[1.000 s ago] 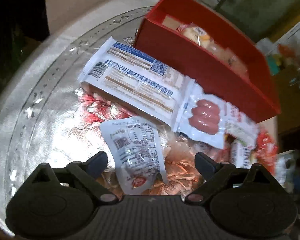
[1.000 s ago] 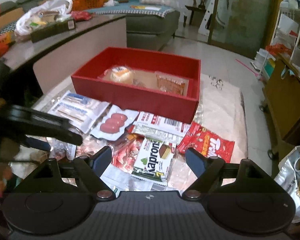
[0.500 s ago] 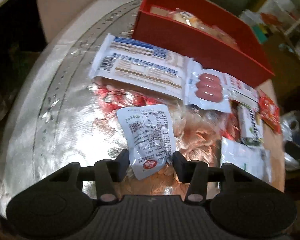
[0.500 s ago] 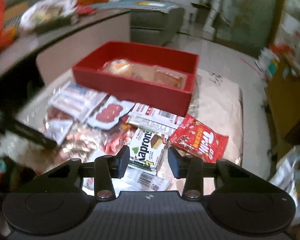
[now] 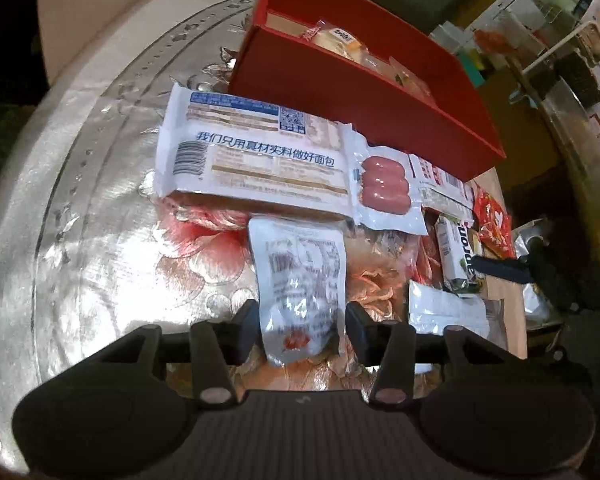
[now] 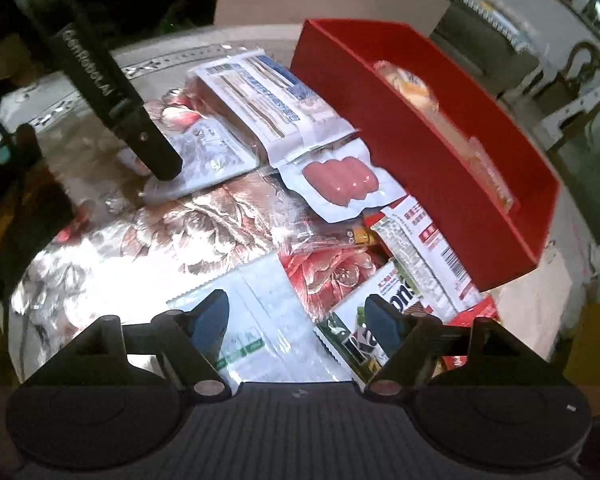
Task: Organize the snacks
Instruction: 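Grasp the white sachet with the left tool while the right tool grasps the white green-printed packet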
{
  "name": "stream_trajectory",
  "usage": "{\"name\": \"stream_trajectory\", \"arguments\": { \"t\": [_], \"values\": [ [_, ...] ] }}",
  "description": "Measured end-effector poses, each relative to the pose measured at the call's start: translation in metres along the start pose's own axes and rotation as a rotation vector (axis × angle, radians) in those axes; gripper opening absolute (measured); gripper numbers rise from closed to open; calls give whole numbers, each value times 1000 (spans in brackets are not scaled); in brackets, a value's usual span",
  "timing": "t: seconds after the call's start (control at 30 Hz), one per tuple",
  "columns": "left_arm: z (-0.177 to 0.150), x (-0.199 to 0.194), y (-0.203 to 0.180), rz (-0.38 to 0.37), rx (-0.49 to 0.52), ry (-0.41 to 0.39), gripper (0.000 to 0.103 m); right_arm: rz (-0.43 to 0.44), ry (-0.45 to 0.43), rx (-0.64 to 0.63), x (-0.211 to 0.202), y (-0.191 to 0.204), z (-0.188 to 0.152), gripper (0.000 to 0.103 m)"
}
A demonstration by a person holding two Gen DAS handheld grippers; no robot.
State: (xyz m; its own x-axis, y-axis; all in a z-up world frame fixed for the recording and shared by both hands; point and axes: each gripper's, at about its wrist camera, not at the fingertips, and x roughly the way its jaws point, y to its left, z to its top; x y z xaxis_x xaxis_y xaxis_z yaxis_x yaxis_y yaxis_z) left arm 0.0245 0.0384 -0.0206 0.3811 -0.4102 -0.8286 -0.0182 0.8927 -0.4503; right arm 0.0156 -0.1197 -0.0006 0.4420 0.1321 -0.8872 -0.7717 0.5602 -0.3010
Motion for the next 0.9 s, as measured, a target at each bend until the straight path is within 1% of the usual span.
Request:
{"name": "stream_trajectory", "arguments": {
  "t": [0.1,0.13,0.17,0.2,0.27,0.3,0.33,0.4,0.43,0.47,0.5,0.53,0.57,0.6,0.63,0.67,0.7,0.73,0.8,0.83,0.9],
  "values": [
    [1,3,0,-19,-14,-6,59,96,52,3,-2,7,-12,78],
    [2,5,-2,-31,-18,-4,73,95,52,17,-3,10,-15,79],
    [2,7,-4,-48,-18,-2,84,84,44,37,-5,14,-18,79],
    [1,9,-7,-47,-10,-4,85,80,46,47,-7,16,-19,79],
    [-1,10,-17,-8,46,-3,85,90,35,87,-13,18,-23,77],
    [-3,11,-20,5,64,-7,85,104,27,99,-15,18,-25,78],
    [-4,12,-22,15,71,-15,86,102,28,81,-16,22,-28,80],
    [-7,13,-26,37,88,-27,86,32,18,6,-16,33,-33,84],
    [-9,14,-30,51,106,-33,89,12,8,6,-16,35,-34,86],
    [-12,17,-34,64,132,-39,90,14,14,39,-16,34,-34,83],
    [-15,18,-38,84,166,-42,90,25,23,85,-17,32,-34,79],
    [-18,18,-43,115,205,-38,86,19,30,115,-17,29,-33,68],
    [-19,17,-44,143,221,-40,70,4,34,136,-20,29,-34,54],
    [-19,14,-42,167,223,-45,61,-12,34,160,-22,27,-36,51],
    [-17,10,-37,175,205,-50,44,-19,37,199,-24,24,-38,45],
    [-15,7,-30,162,173,-51,39,-18,35,239,-25,20,-40,39],
    [-13,4,-22,133,134,-49,39,-18,32,265,-27,16,-41,35],
    [-12,1,-17,121,103,-51,39,-18,28,295,-30,12,-42,25],
    [-13,1,-19,140,111,-59,39,-11,21,360,-32,1,-44,13],
    [-14,1,-23,139,123,-58,39,-11,18,383,-32,-4,-44,2],
    [-17,2,-28,131,137,-57,39,-16,13,402,-31,-7,-46,2]
  ]
}}
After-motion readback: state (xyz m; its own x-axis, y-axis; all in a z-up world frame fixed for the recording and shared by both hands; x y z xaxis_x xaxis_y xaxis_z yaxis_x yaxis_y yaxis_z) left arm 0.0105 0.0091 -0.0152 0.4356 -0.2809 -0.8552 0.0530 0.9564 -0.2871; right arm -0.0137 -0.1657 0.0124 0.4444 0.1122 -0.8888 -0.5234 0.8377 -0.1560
